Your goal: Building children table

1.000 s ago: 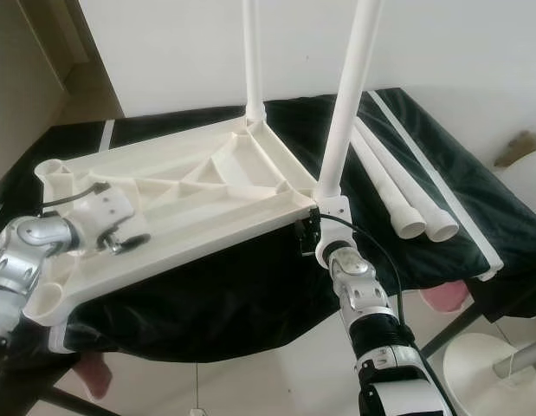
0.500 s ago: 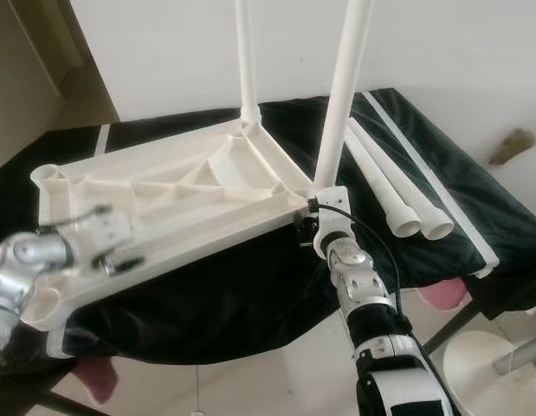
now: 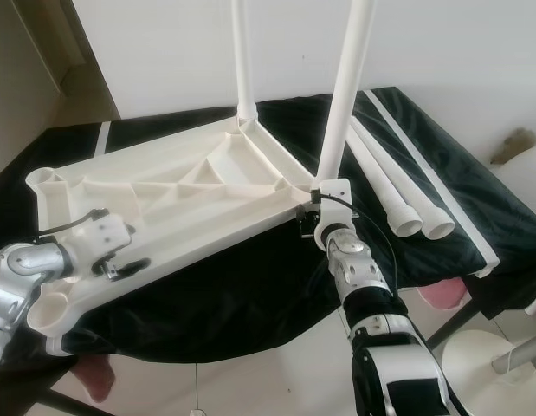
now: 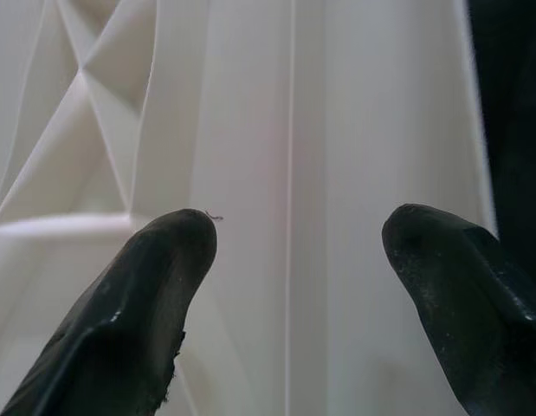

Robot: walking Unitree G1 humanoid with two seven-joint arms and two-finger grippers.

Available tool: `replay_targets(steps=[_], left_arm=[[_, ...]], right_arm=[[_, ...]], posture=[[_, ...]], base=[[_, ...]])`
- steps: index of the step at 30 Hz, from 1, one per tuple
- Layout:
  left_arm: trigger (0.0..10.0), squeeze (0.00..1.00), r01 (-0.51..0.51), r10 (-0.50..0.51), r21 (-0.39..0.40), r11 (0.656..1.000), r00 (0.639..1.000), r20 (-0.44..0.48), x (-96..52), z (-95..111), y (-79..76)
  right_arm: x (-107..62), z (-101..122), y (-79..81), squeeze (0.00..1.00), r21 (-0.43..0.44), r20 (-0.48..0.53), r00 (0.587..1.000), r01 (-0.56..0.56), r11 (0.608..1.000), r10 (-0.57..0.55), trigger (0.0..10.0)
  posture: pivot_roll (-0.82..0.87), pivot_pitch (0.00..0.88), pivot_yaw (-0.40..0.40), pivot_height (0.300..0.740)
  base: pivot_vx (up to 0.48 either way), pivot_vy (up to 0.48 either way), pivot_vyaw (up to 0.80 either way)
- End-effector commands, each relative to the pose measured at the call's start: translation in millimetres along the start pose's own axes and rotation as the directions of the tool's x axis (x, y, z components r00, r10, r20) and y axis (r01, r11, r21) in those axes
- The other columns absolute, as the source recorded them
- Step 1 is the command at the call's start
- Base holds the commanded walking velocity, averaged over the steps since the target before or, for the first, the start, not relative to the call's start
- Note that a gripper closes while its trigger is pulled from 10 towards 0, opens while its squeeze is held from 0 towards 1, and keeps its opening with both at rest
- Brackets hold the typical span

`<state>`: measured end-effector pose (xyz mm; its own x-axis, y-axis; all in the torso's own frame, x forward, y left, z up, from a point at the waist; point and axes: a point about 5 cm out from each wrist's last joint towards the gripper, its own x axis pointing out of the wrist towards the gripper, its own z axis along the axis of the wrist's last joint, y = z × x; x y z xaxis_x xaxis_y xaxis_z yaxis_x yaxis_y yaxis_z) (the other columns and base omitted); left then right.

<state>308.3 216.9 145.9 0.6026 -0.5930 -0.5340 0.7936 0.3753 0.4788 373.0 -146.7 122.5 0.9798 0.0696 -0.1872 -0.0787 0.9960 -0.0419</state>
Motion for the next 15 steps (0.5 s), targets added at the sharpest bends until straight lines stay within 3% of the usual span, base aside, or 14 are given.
replay_targets(steps=[1,7,10,15], left_arm=[[10.0,0.0,0.222,-0.222,-0.008,0.975,0.974,0.041,5.9,6.9,-20.2],[10.0,0.0,0.297,-0.29,-0.019,0.955,0.944,0.158,16.9,31.9,-42.6],[10.0,0.0,0.349,-0.333,-0.015,0.937,0.906,0.262,23.7,60.0,-61.6],[10.0,0.0,0.389,-0.362,-0.019,0.921,0.873,0.325,29.3,77.9,-75.6]], right_arm=[[2.6,0.3,7.5,0.0,0.012,-0.007,1.0,-0.026,1.0,0.026,10.0],[6.3,-2.8,14.5,0.0,0.009,-0.032,0.998,-0.048,0.999,0.048,10.0],[8.3,-6.9,19.5,0.0,0.008,-0.054,0.997,-0.061,0.998,0.061,10.0],[9.1,-9.6,23.6,0.0,0.007,-0.065,0.996,-0.068,0.998,0.068,10.0]], posture=[[0.06,0.0,0.037,0.74],[0.06,0.0,0.034,0.74],[0.07,0.0,0.033,0.74],[0.07,0.0,0.035,0.74]], base=[[0.0,0.0,0.0],[0.0,0.0,0.0],[0.0,0.0,0.0],[0.0,0.0,0.0]])
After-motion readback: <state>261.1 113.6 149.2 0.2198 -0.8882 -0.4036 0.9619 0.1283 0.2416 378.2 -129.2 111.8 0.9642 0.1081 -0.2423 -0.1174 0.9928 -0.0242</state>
